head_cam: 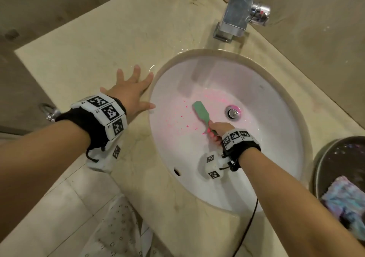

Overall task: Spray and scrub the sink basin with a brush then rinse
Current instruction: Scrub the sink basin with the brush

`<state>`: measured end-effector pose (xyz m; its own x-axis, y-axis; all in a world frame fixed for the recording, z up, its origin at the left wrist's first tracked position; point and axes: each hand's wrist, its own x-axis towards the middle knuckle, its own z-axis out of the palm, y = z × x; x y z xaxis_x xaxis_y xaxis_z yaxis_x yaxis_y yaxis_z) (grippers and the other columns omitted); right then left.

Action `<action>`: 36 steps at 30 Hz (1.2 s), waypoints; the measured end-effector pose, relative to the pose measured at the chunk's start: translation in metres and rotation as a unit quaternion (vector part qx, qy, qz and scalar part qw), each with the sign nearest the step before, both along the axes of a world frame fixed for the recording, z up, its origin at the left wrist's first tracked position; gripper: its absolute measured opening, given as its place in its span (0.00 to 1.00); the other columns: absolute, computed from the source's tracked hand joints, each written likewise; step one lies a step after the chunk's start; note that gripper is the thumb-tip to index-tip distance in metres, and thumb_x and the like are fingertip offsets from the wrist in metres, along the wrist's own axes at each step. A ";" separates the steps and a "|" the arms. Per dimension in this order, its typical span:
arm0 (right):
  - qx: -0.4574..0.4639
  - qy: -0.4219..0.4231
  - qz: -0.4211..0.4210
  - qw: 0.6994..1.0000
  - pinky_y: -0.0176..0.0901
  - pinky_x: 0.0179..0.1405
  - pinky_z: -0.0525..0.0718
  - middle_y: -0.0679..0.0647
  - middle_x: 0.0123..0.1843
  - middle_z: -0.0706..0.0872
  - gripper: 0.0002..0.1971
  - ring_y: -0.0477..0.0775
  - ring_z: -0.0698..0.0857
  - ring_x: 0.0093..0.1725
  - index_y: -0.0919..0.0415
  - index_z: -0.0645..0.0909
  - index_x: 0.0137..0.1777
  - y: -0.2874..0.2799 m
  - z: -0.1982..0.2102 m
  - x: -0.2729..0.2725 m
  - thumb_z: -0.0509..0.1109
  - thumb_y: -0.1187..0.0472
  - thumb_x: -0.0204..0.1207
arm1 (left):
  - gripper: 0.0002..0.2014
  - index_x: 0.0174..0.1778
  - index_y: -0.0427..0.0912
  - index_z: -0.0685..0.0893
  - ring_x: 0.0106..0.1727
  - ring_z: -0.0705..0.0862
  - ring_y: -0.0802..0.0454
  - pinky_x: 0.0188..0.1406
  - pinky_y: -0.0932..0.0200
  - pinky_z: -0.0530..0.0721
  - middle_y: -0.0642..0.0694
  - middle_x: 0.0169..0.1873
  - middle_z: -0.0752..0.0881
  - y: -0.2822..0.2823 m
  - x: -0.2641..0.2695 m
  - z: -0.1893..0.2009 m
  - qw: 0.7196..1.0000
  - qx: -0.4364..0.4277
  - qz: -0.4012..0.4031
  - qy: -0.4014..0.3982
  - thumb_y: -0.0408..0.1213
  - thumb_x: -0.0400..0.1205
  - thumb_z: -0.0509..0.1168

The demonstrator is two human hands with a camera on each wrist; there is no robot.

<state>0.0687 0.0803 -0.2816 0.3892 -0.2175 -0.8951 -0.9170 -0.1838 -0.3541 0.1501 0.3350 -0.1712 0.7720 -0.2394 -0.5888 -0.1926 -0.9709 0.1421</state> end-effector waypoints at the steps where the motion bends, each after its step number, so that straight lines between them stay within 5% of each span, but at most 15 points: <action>1: 0.012 0.002 -0.021 1.000 0.35 0.14 0.63 0.50 0.22 0.74 0.23 0.46 0.68 0.18 0.59 0.74 0.30 -0.003 -0.001 -0.001 0.57 0.49 0.84 | 0.41 0.81 0.65 0.41 0.82 0.35 0.38 0.66 0.16 0.56 0.56 0.82 0.35 0.000 0.000 0.000 1.000 0.000 0.001 0.000 0.57 0.79 0.62; 5: 0.143 -0.001 -0.189 0.971 0.28 0.12 0.55 0.45 0.13 0.69 0.22 0.42 0.63 0.09 0.57 0.68 0.31 -0.024 0.004 -0.003 0.54 0.47 0.85 | 0.41 0.81 0.66 0.43 0.82 0.35 0.39 0.67 0.17 0.55 0.57 0.82 0.36 0.000 0.000 -0.001 1.000 -0.002 0.007 -0.002 0.57 0.79 0.63; 11: 0.034 0.006 0.009 0.999 0.29 0.08 0.61 0.50 0.23 0.72 0.20 0.42 0.66 0.11 0.61 0.75 0.33 -0.008 -0.001 -0.009 0.57 0.53 0.85 | 0.41 0.81 0.66 0.42 0.82 0.35 0.40 0.67 0.17 0.55 0.57 0.81 0.35 0.000 0.000 0.000 1.000 -0.003 0.007 0.002 0.57 0.79 0.63; 17: -0.056 -0.012 -0.019 0.998 0.34 0.14 0.65 0.45 0.12 0.74 0.23 0.43 0.69 0.13 0.60 0.76 0.30 -0.025 -0.008 0.006 0.58 0.49 0.84 | 0.41 0.81 0.66 0.43 0.82 0.34 0.39 0.67 0.16 0.53 0.57 0.82 0.36 -0.001 0.000 0.000 1.000 -0.012 0.015 0.004 0.57 0.78 0.64; 23: 0.040 0.018 0.006 0.999 0.28 0.08 0.62 0.48 0.16 0.75 0.19 0.42 0.68 0.10 0.63 0.75 0.34 -0.006 -0.001 -0.001 0.58 0.53 0.85 | 0.42 0.81 0.66 0.44 0.82 0.35 0.39 0.66 0.15 0.54 0.57 0.82 0.36 -0.001 0.000 0.000 1.000 -0.014 0.019 -0.001 0.56 0.78 0.65; 26: -0.015 0.017 0.041 0.999 0.31 0.10 0.63 0.51 0.24 0.75 0.19 0.44 0.68 0.16 0.63 0.78 0.33 -0.028 -0.001 -0.018 0.61 0.53 0.83 | 0.42 0.81 0.66 0.45 0.82 0.35 0.39 0.66 0.16 0.54 0.57 0.82 0.37 -0.001 0.000 0.000 1.000 -0.016 0.023 0.003 0.56 0.78 0.66; 30: -0.111 -0.008 -0.033 0.993 0.34 0.13 0.67 0.48 0.14 0.77 0.20 0.43 0.70 0.10 0.61 0.79 0.28 -0.048 -0.010 -0.002 0.66 0.50 0.79 | 0.42 0.81 0.65 0.45 0.82 0.34 0.39 0.67 0.16 0.53 0.57 0.82 0.36 -0.002 0.000 0.002 0.999 -0.019 0.029 0.004 0.55 0.78 0.66; 33: -0.025 -0.018 -0.106 0.994 0.28 0.08 0.63 0.47 0.10 0.74 0.19 0.42 0.69 0.07 0.61 0.73 0.33 -0.032 -0.017 0.015 0.61 0.51 0.82 | 0.42 0.81 0.65 0.45 0.82 0.34 0.39 0.67 0.16 0.52 0.57 0.82 0.36 -0.002 -0.001 0.003 0.999 -0.024 0.032 0.006 0.55 0.78 0.66; 36: 0.048 -0.004 -0.064 0.997 0.27 0.07 0.61 0.47 0.12 0.75 0.19 0.42 0.68 0.08 0.60 0.72 0.34 -0.010 -0.014 0.015 0.59 0.50 0.84 | 0.42 0.81 0.65 0.45 0.81 0.34 0.39 0.67 0.16 0.51 0.56 0.82 0.36 -0.003 -0.001 0.003 0.999 -0.024 0.032 0.008 0.55 0.78 0.66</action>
